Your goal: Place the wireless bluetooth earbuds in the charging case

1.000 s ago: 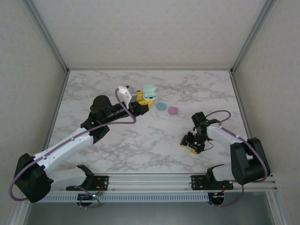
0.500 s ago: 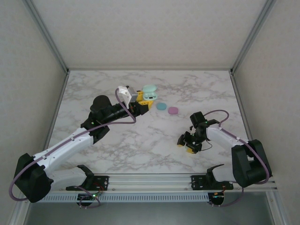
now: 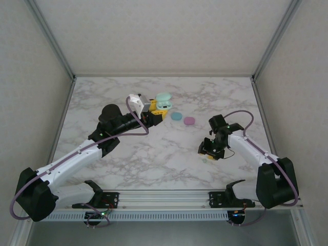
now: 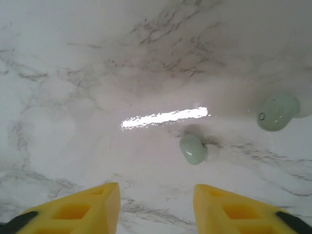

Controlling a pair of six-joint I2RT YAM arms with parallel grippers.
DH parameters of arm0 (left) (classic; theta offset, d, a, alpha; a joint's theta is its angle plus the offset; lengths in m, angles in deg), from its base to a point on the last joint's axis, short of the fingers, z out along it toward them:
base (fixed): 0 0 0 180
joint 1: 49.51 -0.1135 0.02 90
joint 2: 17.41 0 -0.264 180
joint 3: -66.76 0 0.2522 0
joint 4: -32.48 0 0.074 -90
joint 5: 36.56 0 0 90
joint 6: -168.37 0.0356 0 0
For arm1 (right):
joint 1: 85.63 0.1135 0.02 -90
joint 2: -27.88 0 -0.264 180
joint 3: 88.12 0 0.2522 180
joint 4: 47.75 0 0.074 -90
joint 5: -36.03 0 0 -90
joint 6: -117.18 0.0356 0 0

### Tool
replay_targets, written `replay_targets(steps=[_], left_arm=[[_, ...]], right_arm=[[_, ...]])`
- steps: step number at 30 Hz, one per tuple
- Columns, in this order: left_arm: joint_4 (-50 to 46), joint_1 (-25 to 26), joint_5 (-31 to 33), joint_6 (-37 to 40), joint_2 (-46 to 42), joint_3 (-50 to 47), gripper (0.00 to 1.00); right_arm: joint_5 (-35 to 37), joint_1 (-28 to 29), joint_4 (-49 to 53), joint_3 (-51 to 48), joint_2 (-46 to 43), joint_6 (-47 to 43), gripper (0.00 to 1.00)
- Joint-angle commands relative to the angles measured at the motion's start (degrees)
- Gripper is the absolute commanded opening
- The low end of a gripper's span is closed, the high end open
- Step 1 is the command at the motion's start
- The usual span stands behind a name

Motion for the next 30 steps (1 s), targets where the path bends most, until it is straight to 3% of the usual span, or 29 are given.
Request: replay_targets(steps=[1,4,13,30], left_arm=[[0.18,0.55,-0.23,-0.08,-0.93,0.75,0.22],[-0.45,0.55,-0.07,0.22,-1.37,0.78,0.22],[-0.46,0.50,0.38,0.22,-1.57,0.53,0.22],[-0.72,0.55,0.27,0.39,-1.40,0.66,0.22]], right_arm=[[5.50,0.21,2.79,2.90,4.09,-6.74,0.39],[5.60,0.27,4.18,5.11,8.58,-10.23,0.35],[3.37,2.13,6.81,8.44,16.51,-15.81,0.37],[5.21,4.26,8.21,9.86,22.94,-15.70,0.36]])
